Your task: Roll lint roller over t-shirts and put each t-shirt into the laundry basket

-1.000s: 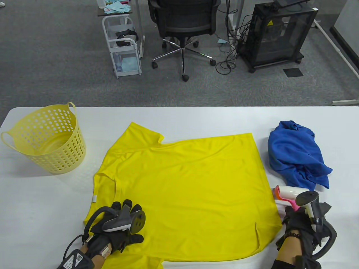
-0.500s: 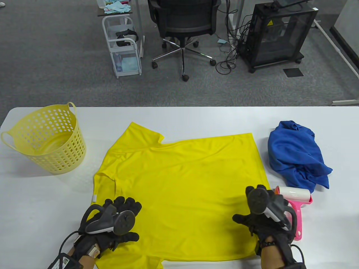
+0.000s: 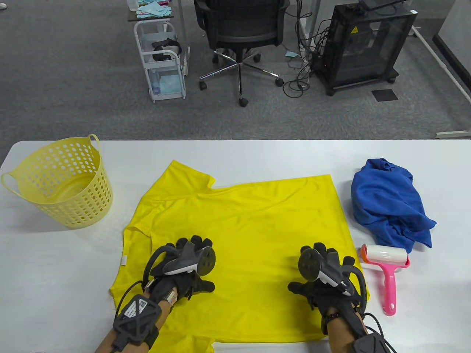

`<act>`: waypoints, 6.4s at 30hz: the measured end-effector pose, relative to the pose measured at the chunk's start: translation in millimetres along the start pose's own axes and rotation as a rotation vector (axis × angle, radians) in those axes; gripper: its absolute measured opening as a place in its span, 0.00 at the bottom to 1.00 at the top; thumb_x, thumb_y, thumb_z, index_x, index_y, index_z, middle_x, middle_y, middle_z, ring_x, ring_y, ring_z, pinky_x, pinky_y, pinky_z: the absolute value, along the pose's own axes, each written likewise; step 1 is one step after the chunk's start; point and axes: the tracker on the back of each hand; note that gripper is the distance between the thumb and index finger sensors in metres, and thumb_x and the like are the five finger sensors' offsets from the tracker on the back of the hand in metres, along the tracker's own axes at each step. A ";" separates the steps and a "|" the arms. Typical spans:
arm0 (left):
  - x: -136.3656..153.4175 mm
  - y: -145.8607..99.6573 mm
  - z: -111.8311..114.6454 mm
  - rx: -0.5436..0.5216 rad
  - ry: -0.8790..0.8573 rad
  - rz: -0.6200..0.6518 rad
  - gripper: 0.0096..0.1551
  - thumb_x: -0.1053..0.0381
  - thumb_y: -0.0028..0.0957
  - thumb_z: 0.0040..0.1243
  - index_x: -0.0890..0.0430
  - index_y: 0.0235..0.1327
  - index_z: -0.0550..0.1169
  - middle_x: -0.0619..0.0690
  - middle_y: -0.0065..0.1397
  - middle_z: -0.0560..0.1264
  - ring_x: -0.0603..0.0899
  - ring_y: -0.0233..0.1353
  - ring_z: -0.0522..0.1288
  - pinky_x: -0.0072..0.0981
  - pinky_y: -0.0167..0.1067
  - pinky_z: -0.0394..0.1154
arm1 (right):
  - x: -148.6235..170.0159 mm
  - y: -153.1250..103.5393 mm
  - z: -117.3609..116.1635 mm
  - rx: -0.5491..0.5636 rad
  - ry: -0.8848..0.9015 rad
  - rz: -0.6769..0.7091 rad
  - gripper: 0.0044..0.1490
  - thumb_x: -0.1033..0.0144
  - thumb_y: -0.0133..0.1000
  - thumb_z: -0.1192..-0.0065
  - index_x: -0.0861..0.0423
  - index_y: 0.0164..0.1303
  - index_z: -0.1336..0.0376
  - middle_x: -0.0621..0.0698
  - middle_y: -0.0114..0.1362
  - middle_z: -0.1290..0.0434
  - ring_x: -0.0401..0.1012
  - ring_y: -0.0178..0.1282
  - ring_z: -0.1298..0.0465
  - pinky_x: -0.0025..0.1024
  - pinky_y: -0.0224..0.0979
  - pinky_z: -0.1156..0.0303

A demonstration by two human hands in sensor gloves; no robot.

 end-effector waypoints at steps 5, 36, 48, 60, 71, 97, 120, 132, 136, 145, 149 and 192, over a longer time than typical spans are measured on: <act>-2.9 -5.6 -18.8 -0.171 0.062 -0.048 0.42 0.31 0.36 0.59 0.49 0.63 0.68 0.52 0.63 0.73 0.59 0.58 0.78 0.47 0.54 0.81 | 9.9 -1.6 5.3 0.025 0.091 0.006 0.58 0.32 0.48 0.50 0.50 0.78 0.66 0.62 0.86 0.64 0.65 0.86 0.55 0.75 0.76 0.62; 29.2 -34.7 -17.5 -0.433 -0.234 0.031 0.60 0.13 0.34 0.45 0.42 0.77 0.51 0.60 0.84 0.37 0.86 0.77 0.34 0.88 0.65 0.42 | 21.5 4.7 3.4 -0.004 0.158 -0.012 0.54 0.34 0.50 0.52 0.49 0.79 0.63 0.63 0.86 0.63 0.65 0.86 0.54 0.75 0.76 0.61; -3.3 -6.0 -12.2 -0.036 -0.085 0.062 0.61 0.21 0.35 0.59 0.41 0.74 0.45 0.60 0.81 0.45 0.85 0.72 0.56 0.72 0.62 0.68 | 23.4 7.3 -0.2 -0.043 0.156 -0.036 0.55 0.33 0.50 0.51 0.50 0.79 0.64 0.64 0.86 0.63 0.66 0.86 0.54 0.76 0.75 0.59; 68.7 -79.2 -51.5 -0.670 0.304 -0.274 0.36 0.43 0.45 0.71 0.39 0.65 0.65 0.52 0.74 0.65 0.70 0.65 0.79 0.54 0.52 0.82 | 21.7 8.9 -0.5 -0.037 0.156 -0.027 0.54 0.34 0.51 0.52 0.49 0.79 0.64 0.63 0.86 0.63 0.65 0.86 0.53 0.76 0.75 0.59; 220.6 -104.1 -137.2 -0.718 0.469 -0.765 0.36 0.49 0.49 0.66 0.36 0.65 0.60 0.50 0.77 0.56 0.70 0.75 0.68 0.60 0.63 0.73 | 26.4 5.7 6.5 -0.004 0.199 -0.017 0.54 0.34 0.51 0.52 0.49 0.79 0.64 0.63 0.86 0.63 0.65 0.86 0.53 0.76 0.75 0.59; 115.5 -76.6 -110.9 -0.776 0.419 -0.447 0.37 0.34 0.49 0.54 0.41 0.71 0.60 0.49 0.80 0.61 0.64 0.81 0.65 0.64 0.73 0.62 | 31.9 9.5 5.5 0.017 0.187 -0.047 0.53 0.34 0.51 0.52 0.49 0.79 0.63 0.63 0.87 0.63 0.65 0.86 0.54 0.76 0.76 0.61; 17.1 -74.3 -1.0 -0.633 0.451 -0.094 0.32 0.38 0.51 0.48 0.41 0.70 0.62 0.47 0.78 0.65 0.65 0.79 0.68 0.64 0.73 0.63 | 83.8 101.2 42.1 0.178 -0.109 -0.631 0.67 0.30 0.45 0.46 0.52 0.74 0.76 0.62 0.84 0.72 0.63 0.86 0.68 0.76 0.74 0.70; 40.0 -84.7 -6.9 -0.657 0.316 -0.124 0.34 0.36 0.49 0.49 0.42 0.70 0.62 0.47 0.78 0.66 0.66 0.79 0.68 0.64 0.73 0.63 | 143.8 117.7 63.0 0.187 0.053 -0.594 0.64 0.38 0.46 0.36 0.47 0.73 0.73 0.49 0.87 0.60 0.58 0.89 0.62 0.75 0.75 0.68; 42.3 -84.1 -6.9 -0.650 0.306 -0.131 0.34 0.35 0.49 0.49 0.42 0.70 0.63 0.47 0.77 0.66 0.65 0.79 0.68 0.64 0.73 0.63 | 126.8 135.3 50.0 0.097 0.068 -0.518 0.57 0.46 0.50 0.38 0.48 0.74 0.68 0.48 0.86 0.48 0.53 0.90 0.59 0.72 0.75 0.72; 37.3 -80.3 -5.5 -0.620 0.318 -0.115 0.33 0.35 0.49 0.49 0.42 0.69 0.65 0.47 0.76 0.69 0.65 0.78 0.69 0.64 0.73 0.63 | 50.7 153.6 43.0 0.075 -0.035 -0.289 0.35 0.56 0.52 0.38 0.48 0.70 0.44 0.50 0.75 0.31 0.49 0.83 0.37 0.66 0.80 0.56; 33.6 -80.0 -6.9 -0.629 0.315 -0.091 0.32 0.35 0.49 0.49 0.42 0.68 0.66 0.46 0.76 0.70 0.65 0.78 0.69 0.64 0.73 0.63 | -12.0 146.5 35.6 0.048 -0.141 -0.090 0.36 0.54 0.51 0.38 0.48 0.70 0.44 0.51 0.74 0.30 0.50 0.81 0.35 0.62 0.81 0.53; 76.6 -102.3 -23.6 -0.892 -0.236 0.192 0.26 0.47 0.49 0.60 0.48 0.62 0.73 0.47 0.60 0.83 0.59 0.62 0.85 0.58 0.65 0.72 | -113.3 34.1 11.1 0.231 0.558 0.364 0.29 0.48 0.51 0.45 0.46 0.61 0.34 0.52 0.73 0.26 0.57 0.79 0.32 0.67 0.77 0.48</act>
Point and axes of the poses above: the tracker on the back of each hand, its own x axis roughly to the little-finger side, its own y axis roughly from the wrist to the fingertips, z = x × y
